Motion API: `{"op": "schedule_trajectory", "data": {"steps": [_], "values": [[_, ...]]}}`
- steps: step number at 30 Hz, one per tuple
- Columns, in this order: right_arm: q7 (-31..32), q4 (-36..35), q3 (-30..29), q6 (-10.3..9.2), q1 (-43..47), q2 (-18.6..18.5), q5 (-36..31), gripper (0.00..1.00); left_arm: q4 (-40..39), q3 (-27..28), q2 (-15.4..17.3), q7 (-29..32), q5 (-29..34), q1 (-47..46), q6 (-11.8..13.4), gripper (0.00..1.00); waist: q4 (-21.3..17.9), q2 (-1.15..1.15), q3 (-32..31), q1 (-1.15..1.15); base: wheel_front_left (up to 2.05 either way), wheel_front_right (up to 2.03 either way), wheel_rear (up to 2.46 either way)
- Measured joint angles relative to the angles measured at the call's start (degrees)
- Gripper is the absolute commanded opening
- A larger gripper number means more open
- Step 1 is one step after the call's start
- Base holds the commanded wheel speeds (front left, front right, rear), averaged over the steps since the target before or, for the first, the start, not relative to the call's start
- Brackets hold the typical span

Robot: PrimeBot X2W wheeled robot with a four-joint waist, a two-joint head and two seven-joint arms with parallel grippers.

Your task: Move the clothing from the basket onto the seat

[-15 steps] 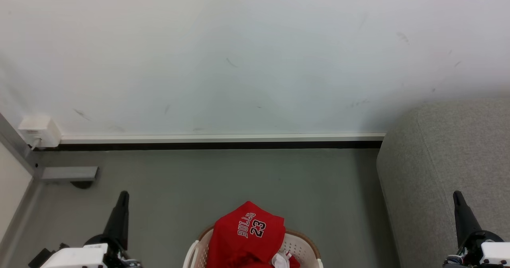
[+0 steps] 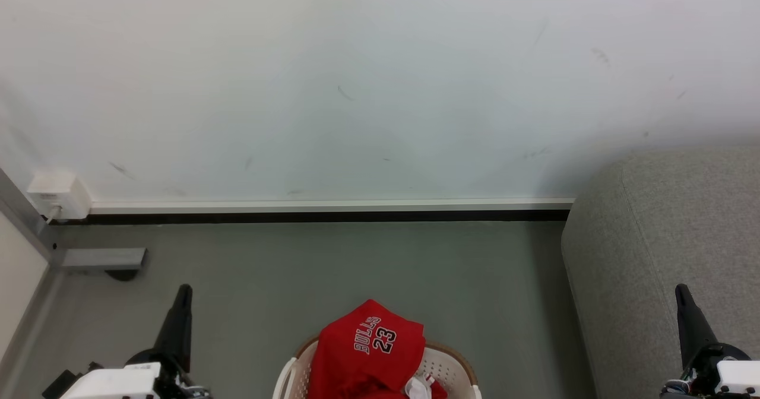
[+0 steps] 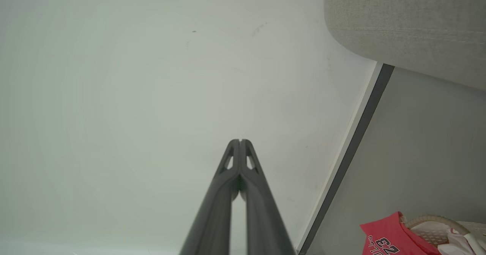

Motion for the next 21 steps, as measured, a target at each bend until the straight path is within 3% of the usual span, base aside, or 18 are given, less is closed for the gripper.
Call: {"op": "schedule_trajectory", "data": {"steps": [12,13,21], "values": [[0.0,0.0,0.0,0.00,0.0,0.0,0.0,0.00,0.0,0.0,0.0,0.0,0.0,0.0,0.0,0.00,0.0,0.00,0.0,0.00,0.00,0.00,0.00],[0.0,0.2,0.0,0.00,0.1,0.0,0.0,1.00,0.2,0.0,0.0,-0.1,0.0,0.1,0.0,1.00,0.0,0.00,0.0,0.00,0.00,0.00,0.00],[-1.2,1.3,1.2,0.00,1.9,0.7,0.1,1.00,1.6,-0.9,-0.4,-1.4,0.0,1.8,0.3,1.00,0.0,0.00,0.0,0.00,0.00,0.00,0.00]]}}
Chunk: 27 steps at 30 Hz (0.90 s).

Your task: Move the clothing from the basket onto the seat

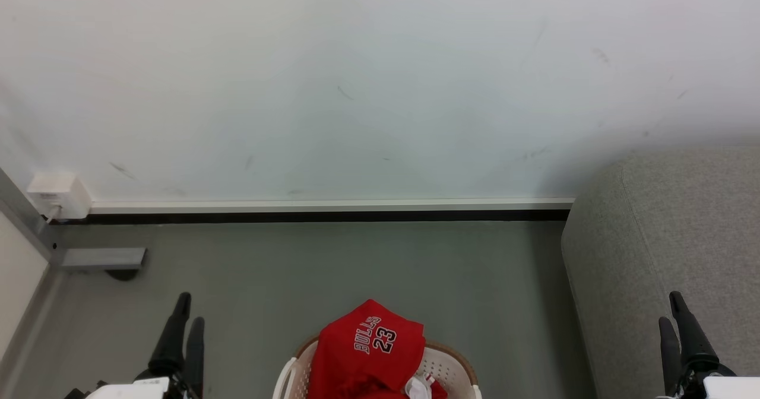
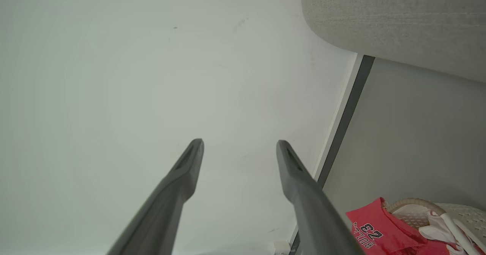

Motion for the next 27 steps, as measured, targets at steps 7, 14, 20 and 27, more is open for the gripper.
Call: {"op": "schedule_trajectory", "data": {"steps": [7,14,20,27], "values": [[-1.6,-1.4,1.8,0.00,-0.1,0.0,0.6,1.00,-1.1,-0.4,0.0,-2.1,1.2,0.0,0.0,1.00,0.1,0.00,0.1,0.00,0.00,0.00,0.00],[-3.7,-4.0,3.9,0.00,-0.7,-0.8,-2.1,1.00,-2.8,-0.1,0.0,-3.8,6.2,-0.1,0.0,1.00,0.1,0.00,0.1,0.00,0.00,0.00,0.00],[-5.4,-5.0,5.7,0.00,-1.1,-1.7,-6.5,1.00,-3.9,0.2,0.0,-5.3,13.0,-0.1,0.0,1.00,0.1,0.00,0.2,0.00,0.00,0.00,0.00],[-6.9,-6.2,7.3,0.00,-1.1,-2.9,-13.9,1.00,-5.2,0.2,0.0,-6.8,20.7,-0.1,0.0,1.00,0.2,0.00,0.2,0.00,0.00,0.00,0.00]]}}
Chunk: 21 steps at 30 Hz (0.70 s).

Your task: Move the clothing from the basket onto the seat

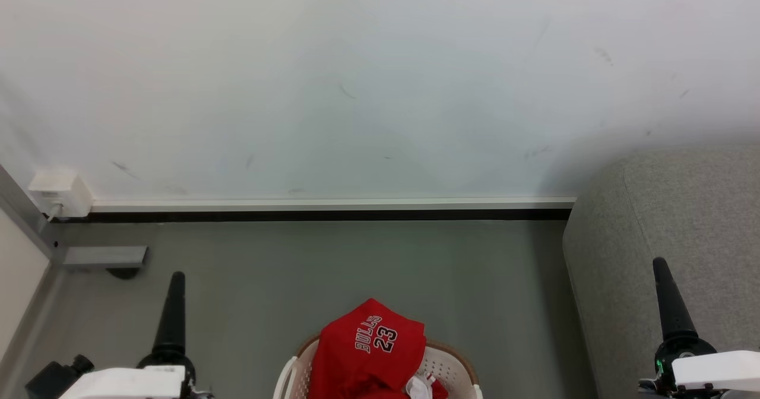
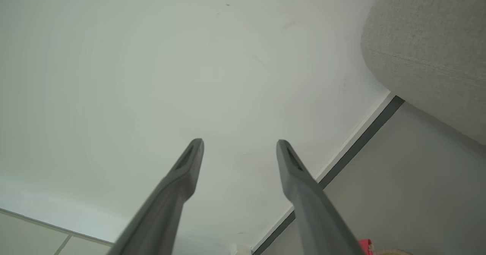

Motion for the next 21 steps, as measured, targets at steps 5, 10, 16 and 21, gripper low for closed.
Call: {"op": "schedule_trajectory", "data": {"steps": [5,10,16,21], "values": [[-1.1,-0.3,1.2,0.00,0.0,-0.2,-5.1,1.00,-1.1,-0.5,0.0,-0.8,6.4,0.0,1.1,1.00,0.0,0.00,-0.1,0.00,0.00,0.00,0.00],[-2.1,-0.3,2.2,0.00,0.0,-0.7,-10.2,1.00,-2.2,-1.2,0.0,-2.0,12.6,0.1,2.1,1.00,-0.1,0.00,-0.3,0.00,0.00,0.00,0.00],[-3.2,-0.2,3.5,0.00,0.0,-1.7,-16.1,1.00,-2.9,-2.4,0.0,-3.1,21.2,0.7,3.5,1.00,-0.3,0.00,-0.5,0.00,0.00,0.00,0.00],[-4.1,0.3,4.0,0.00,0.0,-2.4,-22.3,1.00,-3.1,-2.9,0.0,-3.9,27.8,0.9,4.1,1.00,-0.3,0.00,-0.7,0.00,0.00,0.00,0.00]]}}
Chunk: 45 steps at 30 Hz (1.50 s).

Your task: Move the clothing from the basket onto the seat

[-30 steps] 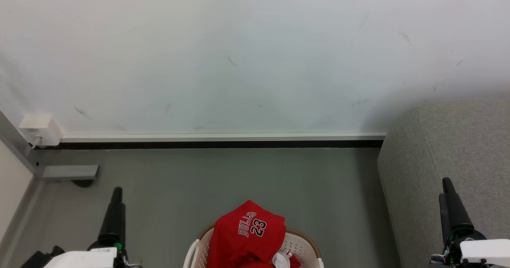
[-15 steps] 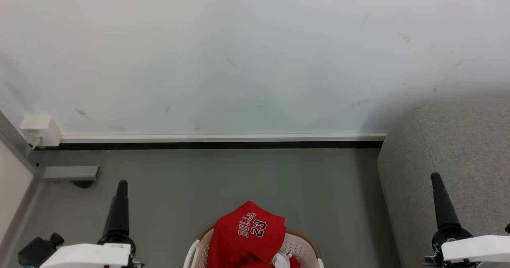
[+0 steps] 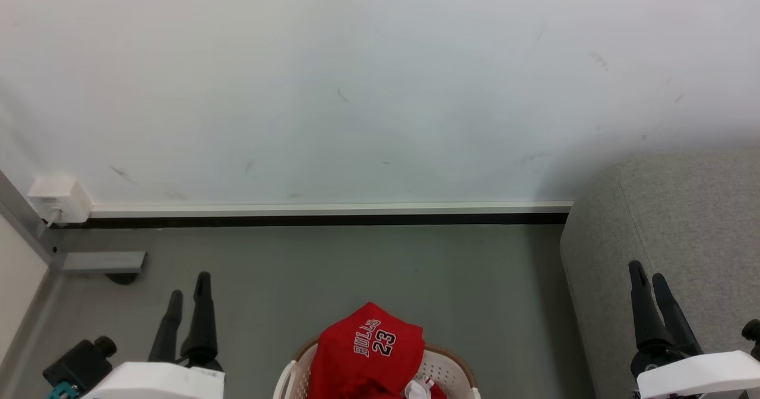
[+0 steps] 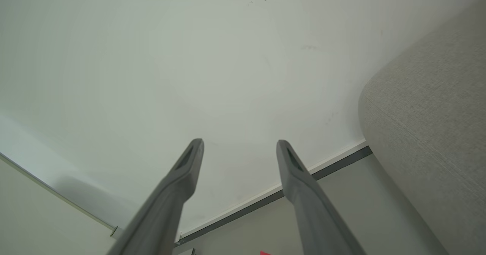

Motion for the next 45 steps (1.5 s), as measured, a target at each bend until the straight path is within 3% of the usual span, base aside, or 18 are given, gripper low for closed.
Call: {"op": "schedule_trajectory", "data": {"steps": [15,45], "values": [[-2.4,1.6,0.7,0.00,-0.3,-0.4,-13.0,1.00,-0.2,-1.5,0.4,-2.6,14.0,0.5,2.9,1.00,0.0,0.00,-0.2,0.00,0.00,0.00,0.00],[-6.4,2.1,3.5,0.00,-1.1,-1.2,-27.5,1.00,-1.5,-2.6,0.8,-6.5,29.4,1.2,4.8,1.00,-0.5,0.00,-1.1,0.00,0.00,0.00,0.00]]}}
